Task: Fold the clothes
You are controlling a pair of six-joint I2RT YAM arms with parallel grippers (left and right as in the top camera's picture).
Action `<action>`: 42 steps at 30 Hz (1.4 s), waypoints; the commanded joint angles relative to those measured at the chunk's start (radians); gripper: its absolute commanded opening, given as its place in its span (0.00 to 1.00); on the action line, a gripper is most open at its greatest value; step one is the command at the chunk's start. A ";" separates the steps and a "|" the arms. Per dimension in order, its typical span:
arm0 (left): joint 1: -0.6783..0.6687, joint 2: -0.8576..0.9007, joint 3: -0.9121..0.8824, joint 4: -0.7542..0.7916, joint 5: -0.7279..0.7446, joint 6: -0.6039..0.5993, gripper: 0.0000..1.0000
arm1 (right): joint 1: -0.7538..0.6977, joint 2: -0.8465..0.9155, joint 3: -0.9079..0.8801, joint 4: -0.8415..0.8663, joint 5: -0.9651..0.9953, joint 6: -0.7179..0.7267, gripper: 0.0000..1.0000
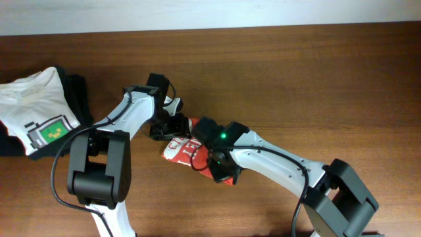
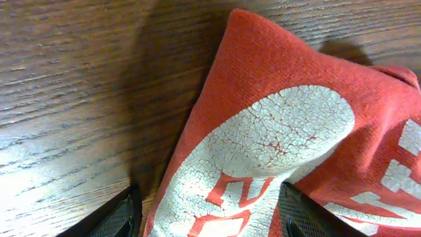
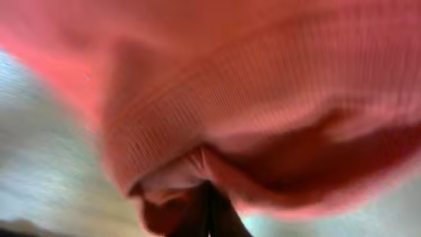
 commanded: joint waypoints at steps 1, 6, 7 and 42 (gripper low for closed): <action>-0.003 0.011 -0.024 0.008 -0.019 0.002 0.66 | 0.004 0.003 -0.006 -0.120 0.037 0.115 0.04; -0.003 0.011 -0.024 -0.006 -0.019 0.002 0.66 | 0.003 -0.004 -0.006 -0.241 0.033 0.139 0.20; -0.003 0.011 -0.024 -0.007 -0.019 0.002 0.66 | 0.002 -0.031 0.000 -0.238 0.037 0.139 0.19; 0.235 0.003 0.252 -0.318 -0.003 -0.038 0.73 | -0.409 0.063 0.163 -0.168 0.065 -0.021 0.10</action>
